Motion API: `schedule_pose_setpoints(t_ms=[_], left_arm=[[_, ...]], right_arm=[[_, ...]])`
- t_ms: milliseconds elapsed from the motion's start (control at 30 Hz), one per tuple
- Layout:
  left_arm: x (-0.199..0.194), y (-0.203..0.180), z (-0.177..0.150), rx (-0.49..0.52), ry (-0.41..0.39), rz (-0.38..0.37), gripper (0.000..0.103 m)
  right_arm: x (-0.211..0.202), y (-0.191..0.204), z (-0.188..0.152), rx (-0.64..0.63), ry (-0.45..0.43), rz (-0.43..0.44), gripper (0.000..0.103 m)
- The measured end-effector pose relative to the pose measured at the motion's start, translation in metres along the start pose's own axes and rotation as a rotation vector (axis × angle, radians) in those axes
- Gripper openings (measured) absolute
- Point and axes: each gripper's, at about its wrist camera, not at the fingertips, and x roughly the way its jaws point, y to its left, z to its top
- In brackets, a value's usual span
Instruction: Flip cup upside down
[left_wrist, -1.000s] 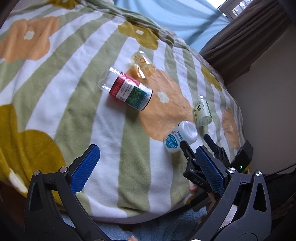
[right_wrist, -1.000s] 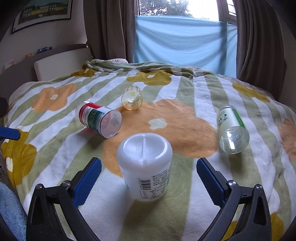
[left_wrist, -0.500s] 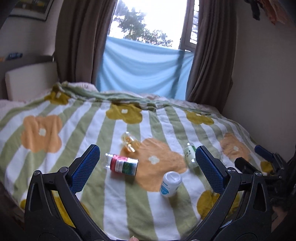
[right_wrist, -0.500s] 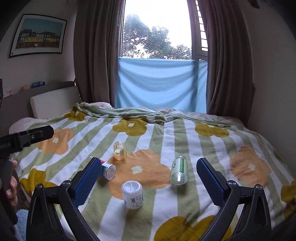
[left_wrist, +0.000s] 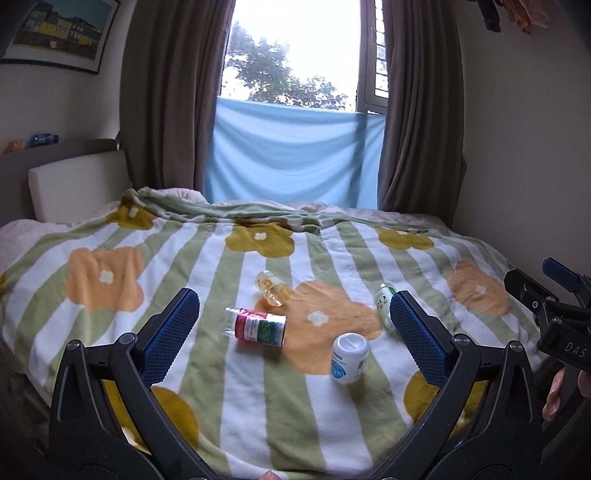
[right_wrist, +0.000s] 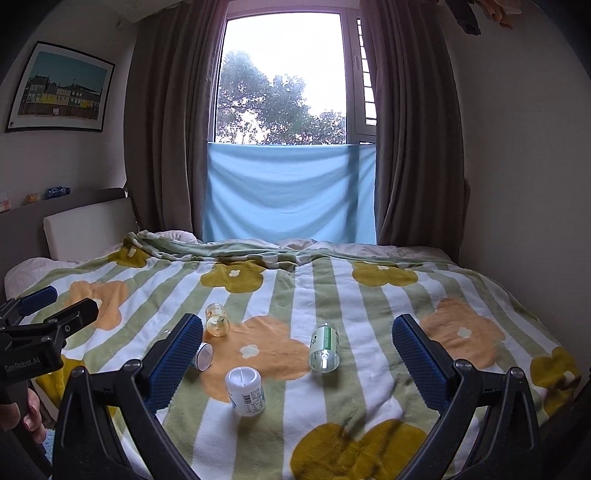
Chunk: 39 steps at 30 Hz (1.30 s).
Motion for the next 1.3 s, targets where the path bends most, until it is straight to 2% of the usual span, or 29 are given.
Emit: schedule_pose_setpoints(t_ms=[1300], left_arm=[[-0.0046,-0.0041,0.0091,0.039,-0.023,-0.001,0.103]], right_arm=[[0.0024,-0.0048,-0.0035,0.02,0.014,-0.01,0.102]])
